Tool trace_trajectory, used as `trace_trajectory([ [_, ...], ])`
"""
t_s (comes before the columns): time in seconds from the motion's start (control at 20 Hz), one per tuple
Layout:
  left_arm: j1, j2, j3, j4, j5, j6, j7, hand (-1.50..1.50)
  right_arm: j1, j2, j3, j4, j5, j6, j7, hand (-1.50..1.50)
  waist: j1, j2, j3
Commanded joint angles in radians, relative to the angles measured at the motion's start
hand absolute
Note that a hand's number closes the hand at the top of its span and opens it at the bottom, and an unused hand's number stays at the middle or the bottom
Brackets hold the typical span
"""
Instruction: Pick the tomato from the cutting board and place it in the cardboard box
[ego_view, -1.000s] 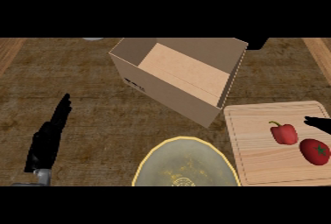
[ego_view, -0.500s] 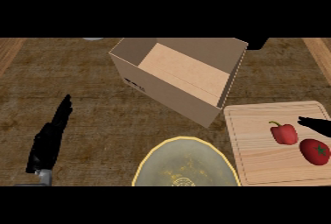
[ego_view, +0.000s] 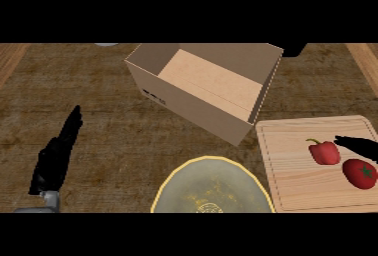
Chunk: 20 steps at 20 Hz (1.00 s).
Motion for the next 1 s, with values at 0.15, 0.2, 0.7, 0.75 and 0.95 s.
trace_trajectory([
  [0.15,0.070,-0.014,0.010,-0.070,-0.011,-0.038,0.011,0.00,-0.033,0.023,-0.002,0.097,0.058,0.017,-0.049,1.50,0.003,0.000,0.000],
  [0.2,0.017,-0.022,0.027,0.011,-0.036,-0.008,-0.035,0.00,-0.055,-0.004,-0.023,0.123,0.033,0.043,-0.095,1.50,0.001,0.000,0.000],
  [0.7,0.026,-0.037,0.051,0.030,-0.040,-0.028,-0.060,0.00,-0.039,0.074,-0.100,0.033,0.047,-0.211,-0.074,1.50,-0.003,-0.001,0.000],
  [0.75,-0.002,-0.064,0.033,0.039,-0.051,-0.013,-0.050,0.00,-0.028,0.095,-0.096,0.025,0.053,-0.245,-0.082,1.50,-0.004,0.000,0.000],
  [0.95,0.019,-0.055,0.000,0.015,-0.046,-0.052,-0.054,0.00,-0.385,0.167,-0.066,0.209,0.147,-0.218,0.156,1.50,0.048,0.009,0.001],
])
